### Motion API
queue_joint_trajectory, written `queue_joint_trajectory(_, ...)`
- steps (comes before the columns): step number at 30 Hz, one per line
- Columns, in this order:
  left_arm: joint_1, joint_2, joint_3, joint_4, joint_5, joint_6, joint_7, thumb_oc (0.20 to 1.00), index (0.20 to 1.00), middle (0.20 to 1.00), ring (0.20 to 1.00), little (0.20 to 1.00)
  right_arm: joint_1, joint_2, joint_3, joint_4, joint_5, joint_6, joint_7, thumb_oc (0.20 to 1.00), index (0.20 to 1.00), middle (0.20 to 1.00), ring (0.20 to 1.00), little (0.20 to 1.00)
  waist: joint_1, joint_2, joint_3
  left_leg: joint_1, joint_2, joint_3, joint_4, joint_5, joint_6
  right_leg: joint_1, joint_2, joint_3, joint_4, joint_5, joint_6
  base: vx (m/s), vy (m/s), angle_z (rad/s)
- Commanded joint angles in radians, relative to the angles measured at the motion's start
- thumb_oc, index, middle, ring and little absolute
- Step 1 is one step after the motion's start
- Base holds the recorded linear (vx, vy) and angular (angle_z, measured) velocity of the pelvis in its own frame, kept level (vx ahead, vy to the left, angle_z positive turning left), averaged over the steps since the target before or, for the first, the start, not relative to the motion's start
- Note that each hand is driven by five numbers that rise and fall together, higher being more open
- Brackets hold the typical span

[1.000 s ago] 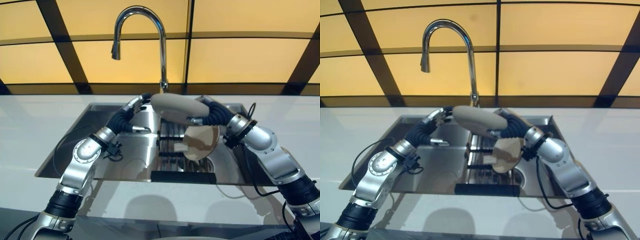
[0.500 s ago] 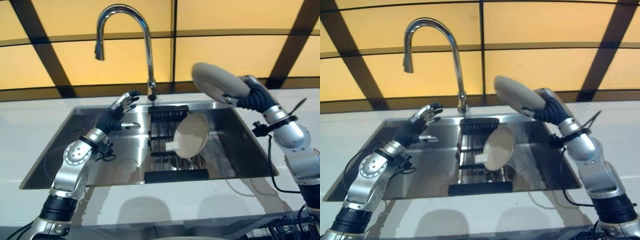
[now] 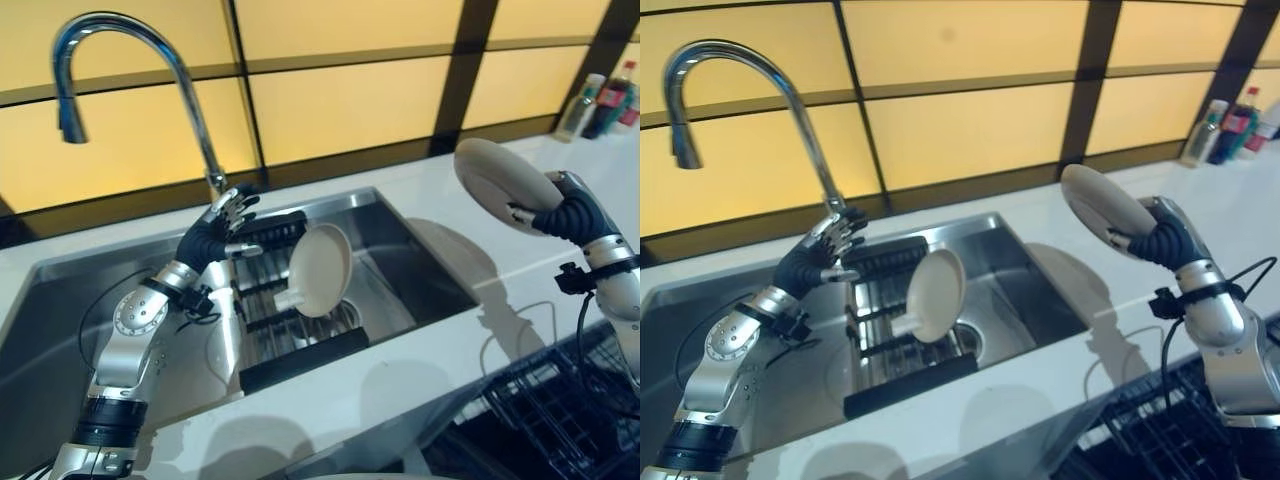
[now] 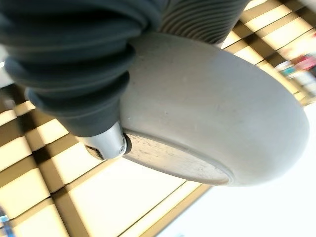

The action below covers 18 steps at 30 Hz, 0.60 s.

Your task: Pick up plates and place into dishwasher.

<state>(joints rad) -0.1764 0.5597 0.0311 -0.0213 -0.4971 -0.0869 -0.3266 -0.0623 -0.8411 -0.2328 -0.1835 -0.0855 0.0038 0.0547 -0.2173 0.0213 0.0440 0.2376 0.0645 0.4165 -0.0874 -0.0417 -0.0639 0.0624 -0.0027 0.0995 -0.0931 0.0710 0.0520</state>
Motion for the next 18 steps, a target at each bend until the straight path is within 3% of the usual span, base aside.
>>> queue_joint_trajectory(1, -0.046, 0.020, 0.054, 0.042, -0.055, -0.036, 0.040, 1.000, 1.000, 1.000, 1.000, 1.000, -0.014, -0.053, -0.123, 0.028, 0.037, -0.069, -0.033, 0.200, 0.200, 0.200, 0.200, 0.200, -0.017, -0.012, -0.034, -0.021, -0.034, -0.020, 0.158, -0.233, 0.118, -0.050, -0.017, -0.016, 0.012, -0.056, 0.072, 0.03, -0.075, -0.17)
queue_joint_trajectory(10, -0.015, 0.001, 0.079, 0.053, -0.052, -0.040, 0.085, 1.000, 1.000, 1.000, 1.000, 1.000, 0.065, -0.043, -0.180, 0.085, 0.060, -0.081, 0.011, 0.200, 0.200, 0.200, 0.200, 0.200, -0.061, 0.018, -0.025, -0.040, -0.060, -0.018, 0.235, -0.281, 0.140, -0.079, 0.013, 0.064, 0.035, -0.055, 0.067, 0.03, -0.030, -0.43)
queue_joint_trajectory(18, -0.024, 0.015, 0.073, 0.063, -0.060, -0.028, 0.102, 1.000, 1.000, 1.000, 1.000, 1.000, 0.116, -0.029, -0.214, 0.171, 0.054, -0.080, 0.023, 0.200, 0.200, 0.200, 0.200, 0.200, -0.084, 0.026, -0.004, -0.046, -0.062, 0.002, 0.244, -0.281, 0.142, -0.115, -0.009, 0.050, 0.074, -0.050, 0.081, -0.01, 0.024, -0.17)
